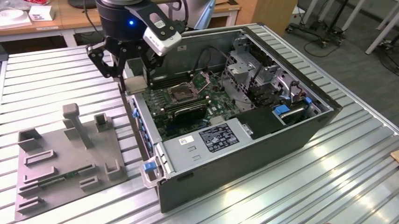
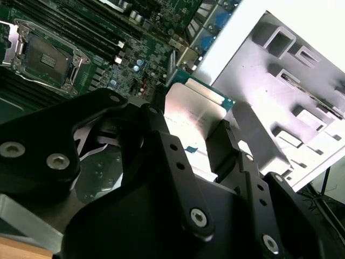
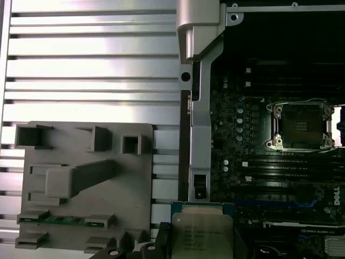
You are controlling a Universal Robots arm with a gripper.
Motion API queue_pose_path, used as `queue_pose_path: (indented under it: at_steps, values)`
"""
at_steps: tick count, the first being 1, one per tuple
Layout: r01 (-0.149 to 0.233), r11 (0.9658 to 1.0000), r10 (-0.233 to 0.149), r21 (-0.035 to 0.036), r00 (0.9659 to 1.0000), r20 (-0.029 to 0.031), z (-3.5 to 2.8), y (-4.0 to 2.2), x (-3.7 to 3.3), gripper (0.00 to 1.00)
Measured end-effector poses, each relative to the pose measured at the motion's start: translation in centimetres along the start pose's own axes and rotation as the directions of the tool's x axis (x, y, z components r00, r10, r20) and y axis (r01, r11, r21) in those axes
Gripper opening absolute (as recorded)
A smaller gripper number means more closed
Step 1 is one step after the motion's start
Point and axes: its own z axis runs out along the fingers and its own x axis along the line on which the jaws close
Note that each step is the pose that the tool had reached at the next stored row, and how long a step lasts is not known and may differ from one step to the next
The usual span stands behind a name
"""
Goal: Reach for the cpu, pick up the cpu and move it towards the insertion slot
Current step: 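Pick up the cpu and move it towards the insertion slot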
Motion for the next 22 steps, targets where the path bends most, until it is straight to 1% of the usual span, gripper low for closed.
queue_pose_path:
  at_steps: [22]
  values:
    - [0.000,1.0000,0.000,0.0000,1.0000,0.0000,0.01,-0.07,-3.23,0.54]
